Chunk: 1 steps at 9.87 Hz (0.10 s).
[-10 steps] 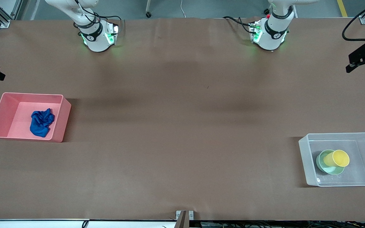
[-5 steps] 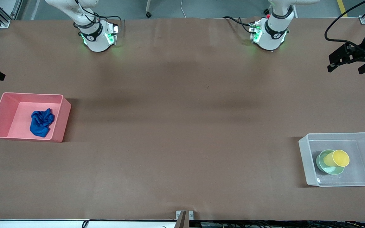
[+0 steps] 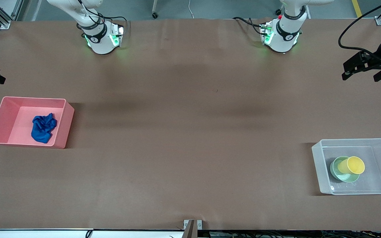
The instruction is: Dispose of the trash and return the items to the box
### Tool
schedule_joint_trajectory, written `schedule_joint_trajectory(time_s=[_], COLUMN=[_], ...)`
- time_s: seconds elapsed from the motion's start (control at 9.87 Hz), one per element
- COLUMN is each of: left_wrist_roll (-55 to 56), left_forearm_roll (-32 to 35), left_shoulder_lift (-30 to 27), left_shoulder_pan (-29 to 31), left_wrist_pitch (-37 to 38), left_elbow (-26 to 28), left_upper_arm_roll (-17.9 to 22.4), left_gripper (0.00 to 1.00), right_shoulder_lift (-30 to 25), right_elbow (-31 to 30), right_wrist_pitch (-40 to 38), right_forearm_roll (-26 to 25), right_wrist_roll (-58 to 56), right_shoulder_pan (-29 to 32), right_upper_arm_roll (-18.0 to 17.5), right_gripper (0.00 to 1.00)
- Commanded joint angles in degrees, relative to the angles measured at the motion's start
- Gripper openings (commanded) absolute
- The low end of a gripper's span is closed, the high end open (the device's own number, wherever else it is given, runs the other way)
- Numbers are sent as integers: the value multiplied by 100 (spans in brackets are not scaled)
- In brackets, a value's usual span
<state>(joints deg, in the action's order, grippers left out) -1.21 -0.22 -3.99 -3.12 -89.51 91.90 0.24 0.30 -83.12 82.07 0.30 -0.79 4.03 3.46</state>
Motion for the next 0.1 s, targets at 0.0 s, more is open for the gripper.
schedule_joint_trajectory(time_s=[0.0], left_wrist_roll=[59], left_forearm_roll=[66], left_shoulder_lift=[65], left_shoulder_pan=[-14], left_wrist_pitch=[-110], left_elbow=[179], left_upper_arm_roll=[20], left_gripper=[100], right_shoulder_lift=[-65], right_elbow=[-38], right_wrist_pitch=[-24], right_forearm_roll=[-82], right_wrist_roll=[-44], right_shoulder_pan=[1], right_upper_arm_roll=[-12], right_gripper=[100])
